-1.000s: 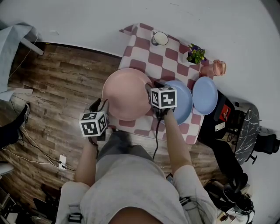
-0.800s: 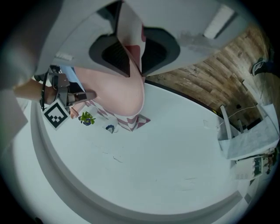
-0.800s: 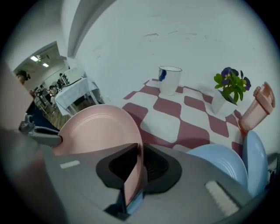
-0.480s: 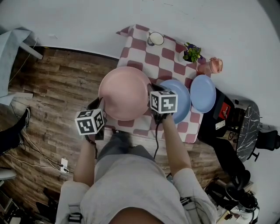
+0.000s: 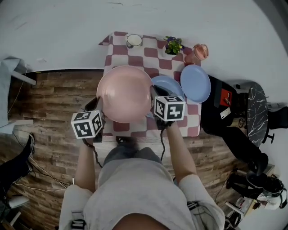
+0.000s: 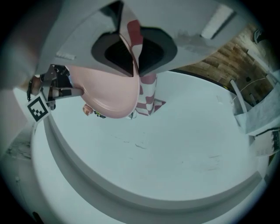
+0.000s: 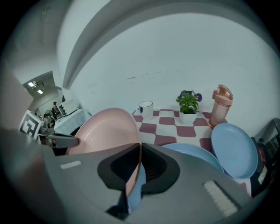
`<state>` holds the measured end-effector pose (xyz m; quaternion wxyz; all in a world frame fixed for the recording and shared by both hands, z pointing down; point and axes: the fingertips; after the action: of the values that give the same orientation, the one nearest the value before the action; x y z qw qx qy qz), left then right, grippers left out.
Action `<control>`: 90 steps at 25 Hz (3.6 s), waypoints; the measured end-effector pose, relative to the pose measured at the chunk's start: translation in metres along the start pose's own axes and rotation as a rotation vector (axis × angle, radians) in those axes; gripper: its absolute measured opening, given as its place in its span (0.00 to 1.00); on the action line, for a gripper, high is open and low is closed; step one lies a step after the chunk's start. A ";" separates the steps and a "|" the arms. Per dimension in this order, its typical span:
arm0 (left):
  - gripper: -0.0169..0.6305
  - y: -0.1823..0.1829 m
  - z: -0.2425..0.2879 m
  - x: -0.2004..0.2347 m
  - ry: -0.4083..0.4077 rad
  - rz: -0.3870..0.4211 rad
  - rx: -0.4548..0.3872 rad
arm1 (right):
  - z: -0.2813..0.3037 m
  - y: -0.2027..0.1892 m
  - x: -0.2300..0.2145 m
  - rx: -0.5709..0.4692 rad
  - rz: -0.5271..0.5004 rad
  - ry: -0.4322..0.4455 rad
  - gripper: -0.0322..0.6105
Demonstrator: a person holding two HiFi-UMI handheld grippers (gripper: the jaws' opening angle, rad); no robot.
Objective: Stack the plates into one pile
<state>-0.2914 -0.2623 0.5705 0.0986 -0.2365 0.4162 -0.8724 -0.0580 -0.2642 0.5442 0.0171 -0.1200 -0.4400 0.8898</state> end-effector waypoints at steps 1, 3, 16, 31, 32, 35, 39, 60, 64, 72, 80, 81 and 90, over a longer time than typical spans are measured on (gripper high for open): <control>0.10 0.003 0.004 -0.008 -0.018 0.016 0.001 | -0.007 0.000 -0.007 -0.011 0.012 -0.017 0.08; 0.09 0.007 0.013 -0.025 -0.059 0.049 0.006 | -0.021 -0.002 -0.023 -0.031 0.039 -0.054 0.08; 0.09 0.009 0.077 -0.154 -0.289 0.256 0.103 | -0.112 -0.039 -0.133 -0.092 0.247 -0.274 0.07; 0.09 -0.035 0.143 -0.180 -0.276 0.326 0.326 | -0.092 -0.092 -0.191 0.027 0.389 -0.287 0.07; 0.09 -0.038 0.145 -0.179 -0.272 0.326 0.339 | -0.090 -0.096 -0.193 0.037 0.393 -0.284 0.07; 0.09 -0.047 0.150 -0.178 -0.260 0.329 0.366 | -0.085 -0.105 -0.196 0.062 0.401 -0.277 0.07; 0.09 -0.052 0.154 -0.175 -0.248 0.328 0.376 | -0.079 -0.111 -0.199 0.077 0.413 -0.264 0.07; 0.32 -0.051 0.150 -0.180 -0.282 0.390 0.283 | -0.074 -0.134 -0.200 0.144 0.348 -0.300 0.10; 0.29 -0.035 0.143 -0.183 -0.287 0.362 0.190 | -0.075 -0.126 -0.200 0.100 0.330 -0.302 0.17; 0.04 0.021 0.120 -0.200 -0.292 0.370 -0.043 | -0.102 -0.061 -0.187 -0.200 0.272 -0.272 0.05; 0.04 0.087 0.073 -0.233 -0.350 0.393 -0.307 | -0.154 0.003 -0.173 -0.451 0.194 -0.302 0.05; 0.04 0.094 0.066 -0.237 -0.355 0.395 -0.334 | -0.161 0.009 -0.171 -0.474 0.173 -0.313 0.05; 0.04 0.138 0.008 -0.254 -0.380 0.382 -0.531 | -0.222 0.055 -0.144 -0.679 0.065 -0.347 0.05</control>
<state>-0.0709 -0.2617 0.3839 0.2701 -0.3295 0.6386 -0.6408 0.1368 -0.1447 0.3995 -0.1266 0.0196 -0.7021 0.7005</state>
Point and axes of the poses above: the fingertips, and each gripper's own axes: z forward along the fingers, x to its left, y out of its top, and after that the axes turned 7 degrees about -x, right-handed
